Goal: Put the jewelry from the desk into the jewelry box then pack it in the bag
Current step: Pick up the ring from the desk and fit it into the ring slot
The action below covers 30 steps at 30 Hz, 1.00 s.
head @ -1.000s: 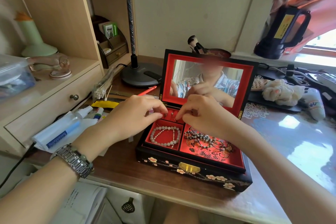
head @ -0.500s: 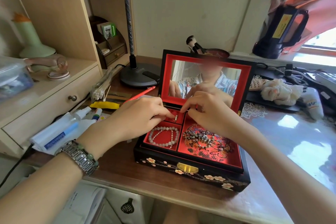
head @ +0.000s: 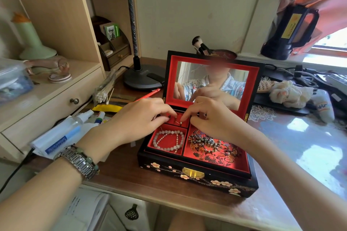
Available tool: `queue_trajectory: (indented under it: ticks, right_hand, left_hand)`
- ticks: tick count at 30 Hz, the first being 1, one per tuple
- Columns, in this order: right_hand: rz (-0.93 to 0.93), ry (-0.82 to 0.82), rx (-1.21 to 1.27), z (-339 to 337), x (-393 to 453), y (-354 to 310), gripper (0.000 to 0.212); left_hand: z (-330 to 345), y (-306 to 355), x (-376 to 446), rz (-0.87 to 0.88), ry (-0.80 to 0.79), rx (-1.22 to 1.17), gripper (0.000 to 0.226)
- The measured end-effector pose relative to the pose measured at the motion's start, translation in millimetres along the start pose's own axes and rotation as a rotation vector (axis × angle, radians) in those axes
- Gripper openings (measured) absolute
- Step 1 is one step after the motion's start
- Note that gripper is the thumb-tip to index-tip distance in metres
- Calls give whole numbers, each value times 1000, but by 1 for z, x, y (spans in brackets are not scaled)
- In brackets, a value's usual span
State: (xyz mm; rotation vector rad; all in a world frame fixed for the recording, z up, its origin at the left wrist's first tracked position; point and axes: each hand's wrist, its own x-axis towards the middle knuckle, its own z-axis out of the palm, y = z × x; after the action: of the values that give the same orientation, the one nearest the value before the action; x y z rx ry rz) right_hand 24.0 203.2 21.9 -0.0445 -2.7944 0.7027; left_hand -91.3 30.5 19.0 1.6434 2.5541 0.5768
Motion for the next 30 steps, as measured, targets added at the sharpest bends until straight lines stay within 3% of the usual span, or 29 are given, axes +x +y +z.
queue_trajectory:
  ticks: [9,23,30]
  right_hand:
    - [10,-78,-8,2,1,-3,30]
    - [-24,-29,22,0,0,-5,30]
    - [-43,-84,-3,4,2,-4,33]
  left_hand:
    - [-3,-1,-4,-13,38,-42,24]
    - [-2,1,-5,12,33,-32,20]
    - [-1,1,-4,21,49,20,19]
